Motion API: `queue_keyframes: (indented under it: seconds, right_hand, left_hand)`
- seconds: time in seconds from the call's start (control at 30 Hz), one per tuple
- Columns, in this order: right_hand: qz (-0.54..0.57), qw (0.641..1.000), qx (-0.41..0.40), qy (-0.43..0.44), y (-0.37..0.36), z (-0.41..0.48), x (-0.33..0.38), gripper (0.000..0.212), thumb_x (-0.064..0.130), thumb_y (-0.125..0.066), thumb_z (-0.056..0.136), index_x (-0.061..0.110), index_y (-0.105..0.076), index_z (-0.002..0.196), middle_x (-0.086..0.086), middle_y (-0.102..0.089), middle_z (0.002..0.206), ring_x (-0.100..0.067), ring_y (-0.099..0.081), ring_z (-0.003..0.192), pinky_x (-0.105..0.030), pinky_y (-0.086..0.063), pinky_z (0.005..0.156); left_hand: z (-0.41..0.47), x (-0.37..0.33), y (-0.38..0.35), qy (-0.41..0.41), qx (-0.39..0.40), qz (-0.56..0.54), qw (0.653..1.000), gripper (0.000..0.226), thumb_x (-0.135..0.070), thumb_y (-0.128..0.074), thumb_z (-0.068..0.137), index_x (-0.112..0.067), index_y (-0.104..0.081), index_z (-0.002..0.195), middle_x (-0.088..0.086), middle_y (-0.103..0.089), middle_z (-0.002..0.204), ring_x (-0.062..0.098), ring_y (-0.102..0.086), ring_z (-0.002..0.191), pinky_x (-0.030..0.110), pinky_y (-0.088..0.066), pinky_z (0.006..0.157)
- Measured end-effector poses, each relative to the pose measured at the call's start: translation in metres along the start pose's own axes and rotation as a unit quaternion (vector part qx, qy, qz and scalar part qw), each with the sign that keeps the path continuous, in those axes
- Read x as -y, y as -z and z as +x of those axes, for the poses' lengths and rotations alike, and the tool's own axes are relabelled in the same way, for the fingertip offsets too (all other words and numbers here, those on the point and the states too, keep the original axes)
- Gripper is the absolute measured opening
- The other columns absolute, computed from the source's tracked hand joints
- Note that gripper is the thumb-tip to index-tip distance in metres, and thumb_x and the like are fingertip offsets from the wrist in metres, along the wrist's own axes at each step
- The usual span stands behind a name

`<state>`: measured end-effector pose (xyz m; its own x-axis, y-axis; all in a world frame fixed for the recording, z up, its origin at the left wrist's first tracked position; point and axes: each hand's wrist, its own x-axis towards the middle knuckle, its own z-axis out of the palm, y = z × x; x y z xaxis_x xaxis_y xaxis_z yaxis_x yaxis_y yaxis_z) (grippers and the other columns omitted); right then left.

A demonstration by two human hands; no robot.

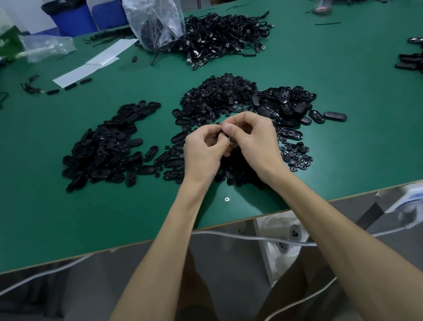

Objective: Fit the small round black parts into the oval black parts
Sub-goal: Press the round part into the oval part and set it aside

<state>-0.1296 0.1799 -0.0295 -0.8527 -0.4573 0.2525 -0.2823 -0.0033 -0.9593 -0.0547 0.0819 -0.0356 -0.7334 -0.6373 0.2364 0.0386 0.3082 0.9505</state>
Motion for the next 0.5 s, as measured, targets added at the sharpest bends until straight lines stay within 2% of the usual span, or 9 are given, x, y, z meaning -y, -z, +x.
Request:
queue_keyframes:
  seconds: [0.17,0.27,0.4,0.5]
  right_hand:
    - [0.003,1.0,-0.004,-0.007,0.0004,-0.0005,0.0014,0.006,0.011,-0.071,0.095,0.01,-0.076,0.095,-0.003,-0.076,0.084,-0.024,-0.072,0.081,-0.051,-0.061,0.079]
    - [0.012,1.0,-0.009,-0.012,0.0007,0.0001,0.0014,0.006,0.011,-0.071,0.096,0.009,-0.076,0.096,-0.003,-0.075,0.086,-0.023,-0.07,0.081,-0.05,-0.06,0.081]
    - [0.016,1.0,-0.01,-0.013,0.0027,0.0006,0.0016,0.006,0.012,-0.07,0.097,0.012,-0.076,0.095,-0.007,-0.074,0.084,-0.015,-0.065,0.072,-0.038,-0.06,0.074]
    - [0.02,1.0,-0.007,-0.014,0.0031,0.0004,0.0024,0.006,0.011,-0.069,0.097,0.011,-0.075,0.096,-0.01,-0.074,0.084,-0.015,-0.063,0.071,-0.031,-0.058,0.07]
  left_hand:
    - [0.001,0.0026,-0.0022,-0.006,-0.003,0.024,1.0,0.013,-0.002,-0.062,0.098,-0.006,-0.073,0.102,0.002,-0.073,0.076,0.007,-0.064,0.059,0.023,-0.053,0.06]
    - [0.0009,0.0023,-0.0024,-0.013,-0.003,0.035,0.999,0.014,-0.004,-0.063,0.099,-0.001,-0.074,0.108,0.0,-0.074,0.082,0.001,-0.066,0.065,0.02,-0.051,0.065]
    - [0.0014,0.0004,-0.0009,-0.018,0.0,0.049,0.999,0.019,-0.006,-0.063,0.1,0.0,-0.073,0.115,0.01,-0.077,0.098,0.022,-0.074,0.091,0.038,-0.06,0.085]
    - [0.0015,-0.0003,-0.0004,-0.017,-0.001,0.052,0.998,0.019,-0.007,-0.064,0.101,0.001,-0.073,0.116,0.011,-0.077,0.1,0.025,-0.074,0.093,0.043,-0.06,0.089]
